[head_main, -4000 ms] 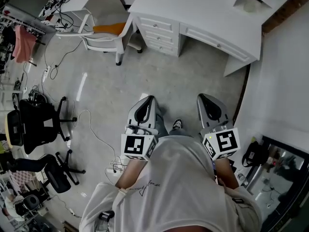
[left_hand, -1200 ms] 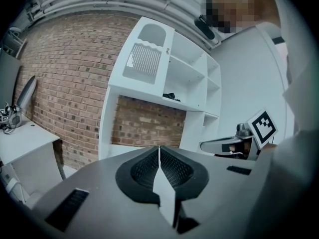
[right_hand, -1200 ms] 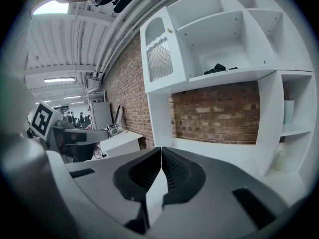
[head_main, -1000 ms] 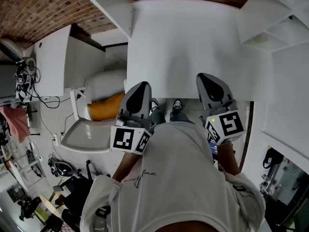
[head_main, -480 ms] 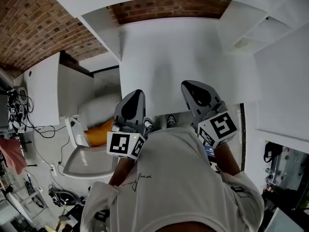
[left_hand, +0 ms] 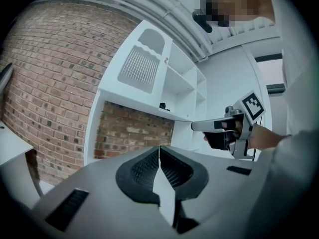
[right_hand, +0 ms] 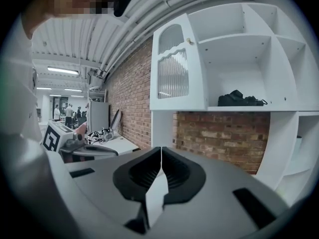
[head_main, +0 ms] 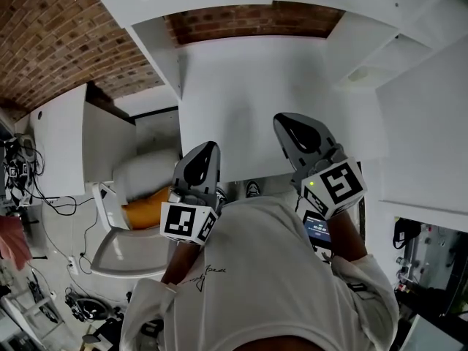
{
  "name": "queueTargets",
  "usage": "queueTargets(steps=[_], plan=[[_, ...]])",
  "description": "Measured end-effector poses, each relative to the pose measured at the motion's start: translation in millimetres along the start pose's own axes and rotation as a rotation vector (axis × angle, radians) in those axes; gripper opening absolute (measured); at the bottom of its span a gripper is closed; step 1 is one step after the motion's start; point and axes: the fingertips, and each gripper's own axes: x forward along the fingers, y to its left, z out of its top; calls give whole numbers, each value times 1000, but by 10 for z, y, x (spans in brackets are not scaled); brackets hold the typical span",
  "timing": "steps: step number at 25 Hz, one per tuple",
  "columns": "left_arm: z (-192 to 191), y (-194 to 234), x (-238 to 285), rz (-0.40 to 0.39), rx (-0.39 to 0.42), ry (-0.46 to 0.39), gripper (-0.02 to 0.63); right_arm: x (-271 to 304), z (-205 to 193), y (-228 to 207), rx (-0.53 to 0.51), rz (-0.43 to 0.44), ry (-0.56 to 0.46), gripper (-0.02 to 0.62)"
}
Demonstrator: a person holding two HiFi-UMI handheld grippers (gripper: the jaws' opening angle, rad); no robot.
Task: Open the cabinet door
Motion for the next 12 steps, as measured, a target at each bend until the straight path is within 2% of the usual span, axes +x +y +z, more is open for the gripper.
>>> queueTargets(steps=[12], plan=[[47, 18, -118, 11, -23, -16, 20, 158, 585, -163, -79, 10, -104, 26]])
